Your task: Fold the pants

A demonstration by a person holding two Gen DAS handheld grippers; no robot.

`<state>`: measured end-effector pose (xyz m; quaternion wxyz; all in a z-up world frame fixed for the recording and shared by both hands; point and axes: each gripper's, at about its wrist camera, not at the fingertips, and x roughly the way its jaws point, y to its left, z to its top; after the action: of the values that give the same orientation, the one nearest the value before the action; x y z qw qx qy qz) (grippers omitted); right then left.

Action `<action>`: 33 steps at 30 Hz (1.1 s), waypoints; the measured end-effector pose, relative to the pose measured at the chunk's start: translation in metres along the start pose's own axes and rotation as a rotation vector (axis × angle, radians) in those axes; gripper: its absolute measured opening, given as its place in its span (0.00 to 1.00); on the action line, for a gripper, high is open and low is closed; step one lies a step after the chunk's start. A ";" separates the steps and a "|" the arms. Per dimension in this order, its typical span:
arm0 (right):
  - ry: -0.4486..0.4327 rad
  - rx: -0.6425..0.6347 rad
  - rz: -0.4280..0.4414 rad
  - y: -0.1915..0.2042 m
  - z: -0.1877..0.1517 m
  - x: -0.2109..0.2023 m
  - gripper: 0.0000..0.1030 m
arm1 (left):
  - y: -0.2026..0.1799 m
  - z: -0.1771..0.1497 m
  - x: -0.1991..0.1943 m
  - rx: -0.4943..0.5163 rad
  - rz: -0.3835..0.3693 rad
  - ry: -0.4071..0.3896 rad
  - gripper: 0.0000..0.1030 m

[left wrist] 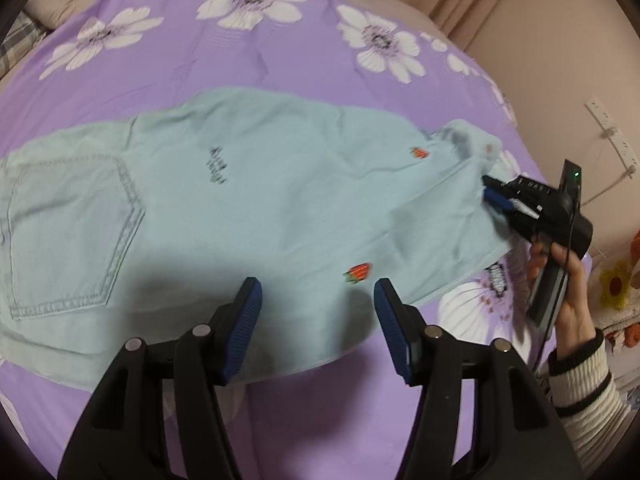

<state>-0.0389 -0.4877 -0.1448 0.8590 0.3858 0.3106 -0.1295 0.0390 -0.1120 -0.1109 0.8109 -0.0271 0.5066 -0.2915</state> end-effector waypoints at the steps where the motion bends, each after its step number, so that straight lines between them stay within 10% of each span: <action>1: 0.003 0.009 0.009 -0.002 0.002 0.003 0.23 | 0.005 -0.001 0.001 -0.011 0.003 0.005 0.58; 7: -0.002 0.047 0.037 -0.005 0.011 0.013 0.05 | 0.014 0.001 0.002 -0.051 -0.011 0.001 0.59; 17: -0.206 -0.134 0.001 0.038 0.010 -0.068 0.03 | 0.018 -0.002 0.000 -0.055 -0.030 -0.001 0.60; 23: -0.148 -0.229 -0.210 0.018 -0.030 -0.081 0.04 | 0.020 -0.002 -0.002 -0.052 -0.027 0.019 0.61; 26: -0.024 -0.101 -0.153 -0.026 -0.035 -0.059 0.04 | 0.019 -0.004 -0.004 -0.052 -0.015 0.022 0.63; 33: -0.130 0.177 0.036 -0.079 -0.006 -0.067 0.24 | 0.015 -0.007 -0.001 -0.017 0.013 0.037 0.69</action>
<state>-0.1293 -0.5372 -0.1515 0.8422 0.4564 0.2346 -0.1657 0.0395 -0.0973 -0.1189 0.8031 -0.0254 0.5241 -0.2822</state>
